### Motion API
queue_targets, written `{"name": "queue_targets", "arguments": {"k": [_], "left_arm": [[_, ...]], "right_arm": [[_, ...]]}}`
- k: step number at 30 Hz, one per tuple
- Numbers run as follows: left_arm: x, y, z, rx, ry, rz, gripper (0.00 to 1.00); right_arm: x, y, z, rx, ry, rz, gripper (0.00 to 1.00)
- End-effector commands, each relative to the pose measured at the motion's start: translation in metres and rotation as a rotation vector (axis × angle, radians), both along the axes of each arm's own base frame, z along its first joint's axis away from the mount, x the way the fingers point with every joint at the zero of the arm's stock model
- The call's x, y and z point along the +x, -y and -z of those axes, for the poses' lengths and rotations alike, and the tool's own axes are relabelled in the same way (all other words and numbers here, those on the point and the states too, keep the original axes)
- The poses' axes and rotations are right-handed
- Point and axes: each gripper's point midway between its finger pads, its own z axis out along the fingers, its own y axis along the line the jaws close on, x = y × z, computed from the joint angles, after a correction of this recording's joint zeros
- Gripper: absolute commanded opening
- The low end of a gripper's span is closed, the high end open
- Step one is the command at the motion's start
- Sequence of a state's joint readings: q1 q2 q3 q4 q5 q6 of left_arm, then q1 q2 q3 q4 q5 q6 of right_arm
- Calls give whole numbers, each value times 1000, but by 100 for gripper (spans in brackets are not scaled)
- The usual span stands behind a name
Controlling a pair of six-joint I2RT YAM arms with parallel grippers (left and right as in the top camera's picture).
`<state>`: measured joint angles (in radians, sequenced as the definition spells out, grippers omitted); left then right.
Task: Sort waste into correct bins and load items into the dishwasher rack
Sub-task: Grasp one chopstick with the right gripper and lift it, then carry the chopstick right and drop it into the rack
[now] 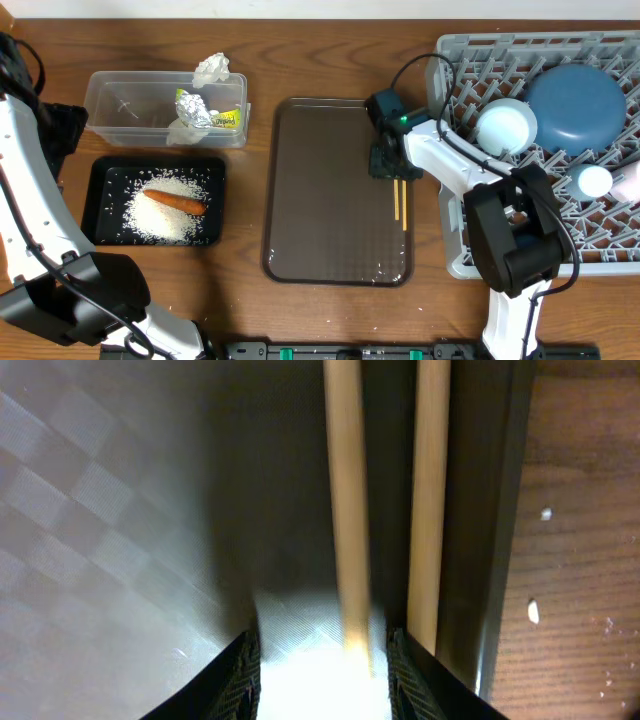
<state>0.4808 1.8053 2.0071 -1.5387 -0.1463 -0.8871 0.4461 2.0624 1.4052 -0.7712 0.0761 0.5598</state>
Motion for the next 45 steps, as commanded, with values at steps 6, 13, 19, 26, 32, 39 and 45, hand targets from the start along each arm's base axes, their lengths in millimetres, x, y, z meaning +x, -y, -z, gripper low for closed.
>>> {"name": "queue_targets", "arguments": {"k": [6, 13, 19, 26, 32, 39, 45], "left_arm": [[-3, -4, -2, 18, -6, -11, 98], [-3, -4, -2, 18, -6, -12, 98], [-3, -4, -3, 18, -5, -11, 98], [-3, -4, -3, 18, -5, -11, 98], [-3, -4, -3, 18, -5, -11, 98], [-3, -4, -3, 18, -5, -11, 98], [-3, -4, -2, 18, -6, -11, 98]], "right_arm": [[-14, 2, 12, -8, -41, 15, 11], [-3, -22, -2, 109, -30, -50, 1], [20, -41, -52, 252, 30, -146, 1], [36, -16, -124, 315, 170, -164, 1], [48, 48, -170, 276, 301, -162, 1], [53, 110, -163, 191, 304, -183, 1], [61, 133, -137, 95, 267, -138, 1]]}}
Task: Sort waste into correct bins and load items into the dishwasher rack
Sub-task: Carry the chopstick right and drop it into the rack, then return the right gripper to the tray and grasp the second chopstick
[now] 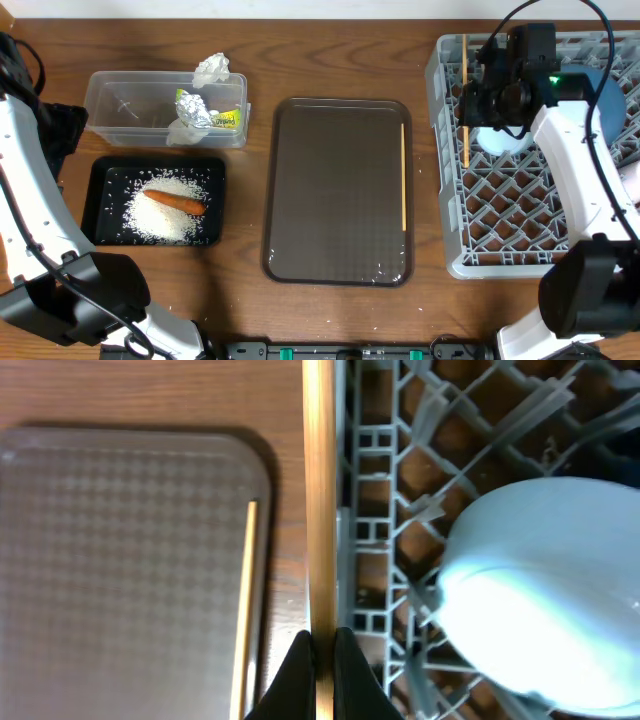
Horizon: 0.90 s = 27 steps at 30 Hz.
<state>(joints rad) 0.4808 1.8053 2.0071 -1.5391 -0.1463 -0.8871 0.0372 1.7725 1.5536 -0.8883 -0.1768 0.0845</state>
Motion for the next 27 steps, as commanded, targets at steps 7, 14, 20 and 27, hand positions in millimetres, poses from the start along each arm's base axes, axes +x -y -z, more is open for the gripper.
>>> {"name": "queue_targets", "arguments": {"k": [7, 14, 20, 27], "left_arm": [[-3, -4, -2, 18, -5, -11, 98], [-2, -4, -3, 19, -5, -11, 98], [-2, -4, -3, 19, -5, -11, 98], [-3, -4, -2, 18, -5, -11, 98]], "right_arm": [[9, 14, 41, -77, -61, 4, 40], [-4, 3, 37, -22, -101, 8, 56], [-15, -42, 5, 144, -58, -99, 53], [-30, -94, -5, 103, -52, -113, 56]]}}
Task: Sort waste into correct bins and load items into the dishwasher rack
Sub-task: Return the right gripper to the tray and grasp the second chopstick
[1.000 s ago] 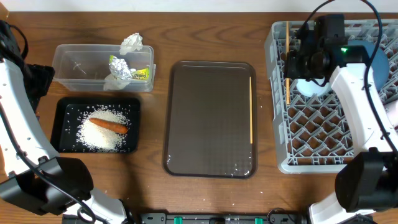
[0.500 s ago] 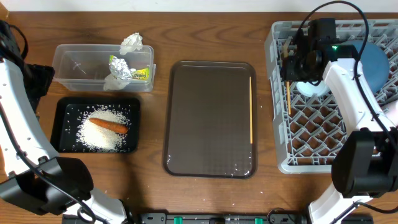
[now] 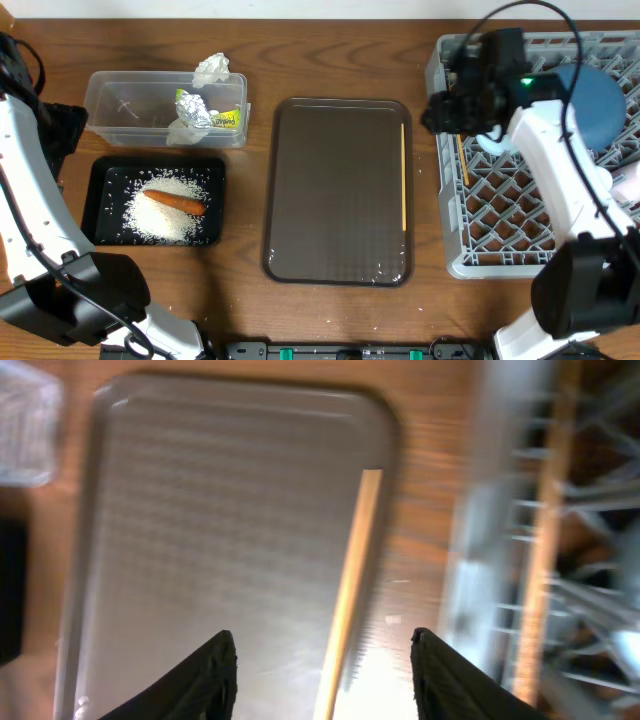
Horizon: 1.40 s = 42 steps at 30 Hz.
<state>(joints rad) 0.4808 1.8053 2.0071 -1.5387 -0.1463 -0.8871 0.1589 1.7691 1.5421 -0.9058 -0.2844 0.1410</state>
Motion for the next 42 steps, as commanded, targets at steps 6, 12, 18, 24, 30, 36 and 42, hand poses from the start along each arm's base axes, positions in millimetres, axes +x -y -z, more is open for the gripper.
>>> {"name": "queue_targets", "arguments": {"k": [6, 12, 18, 24, 30, 36, 42], "left_arm": [[-3, -4, -3, 18, -5, -12, 98], [-3, -4, -3, 18, -5, -12, 98], [-3, -4, -3, 18, -5, -11, 98], [-3, -4, -2, 18, -6, -11, 98], [-3, -4, -2, 18, -6, -11, 98], [-3, -4, -3, 18, -5, -12, 98], [-3, -4, -3, 18, -5, -12, 98]], "right_arm": [[-16, -34, 20, -210, -29, 137, 58], [-18, -40, 58, -281, -99, 192, 58], [-26, -52, 99, -259, -219, 155, 54], [-32, -55, 128, -269, -293, 142, 51], [-33, -53, 137, -284, -311, 142, 51], [-33, -46, 138, -323, -305, 149, 55], [-35, -46, 144, -331, -310, 132, 56]]}}
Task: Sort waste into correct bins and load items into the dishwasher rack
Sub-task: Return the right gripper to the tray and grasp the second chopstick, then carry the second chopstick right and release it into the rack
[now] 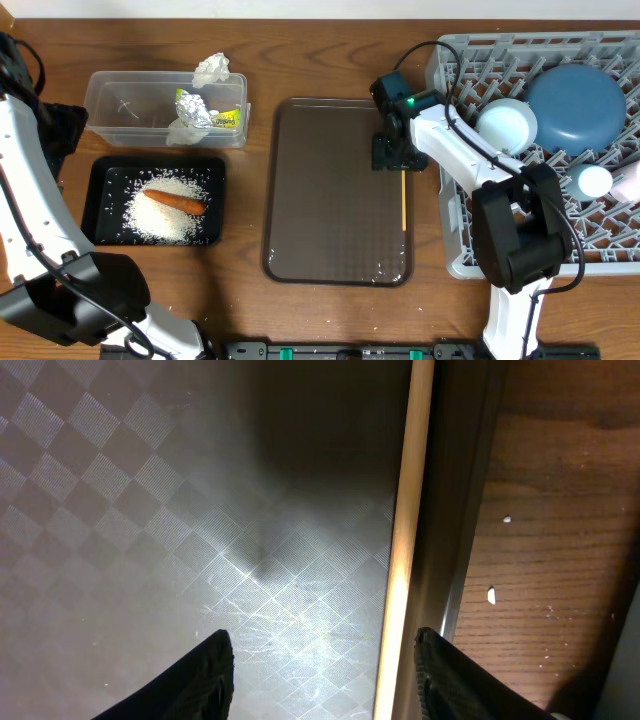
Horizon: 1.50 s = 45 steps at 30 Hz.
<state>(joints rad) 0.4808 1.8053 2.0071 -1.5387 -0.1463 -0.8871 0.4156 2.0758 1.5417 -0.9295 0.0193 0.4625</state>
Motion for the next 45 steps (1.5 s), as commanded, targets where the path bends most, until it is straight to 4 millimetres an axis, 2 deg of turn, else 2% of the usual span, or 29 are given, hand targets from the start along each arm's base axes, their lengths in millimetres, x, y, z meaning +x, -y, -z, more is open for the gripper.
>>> {"name": "queue_targets", "arguments": {"k": [1, 13, 20, 24, 25, 27, 28, 31, 34, 37, 41, 45], "left_arm": [[-3, -4, -3, 18, -5, -12, 98], [-3, -4, -3, 18, -5, -12, 98], [-3, -4, -2, 18, -6, -11, 98], [-3, -4, -2, 18, -6, -11, 98], [-3, -4, -2, 18, -6, -11, 98], [-3, -4, -2, 18, -6, -12, 98], [-3, -4, -3, 18, -5, -12, 98], [-3, -4, -3, 18, -5, -11, 98], [-3, -4, -3, 18, -5, -12, 98], [-3, -4, -3, 18, -5, -12, 98], [-3, -4, -3, 18, -5, -11, 98], [-3, -4, -3, 18, -5, -12, 98]], "right_arm": [[-5, 4, 13, -30, -22, -9, 56], [-15, 5, 28, -18, -43, -10, 52], [-14, 4, 29, -17, -39, -11, 44], [-19, 3, 37, -16, -39, -14, 30], [-22, 2, 41, -16, -41, -9, 24], [-26, 0, 47, -14, -43, 9, 6], [-28, -2, 49, -13, -43, 14, 1], [-30, -14, 48, 20, -45, 1, 1], [-24, -25, 34, 67, -26, -9, 1], [-7, -30, 4, 107, 22, -27, 1], [19, -14, -62, 135, 128, -52, 1], [39, 18, -135, 159, 278, -43, 1]]}}
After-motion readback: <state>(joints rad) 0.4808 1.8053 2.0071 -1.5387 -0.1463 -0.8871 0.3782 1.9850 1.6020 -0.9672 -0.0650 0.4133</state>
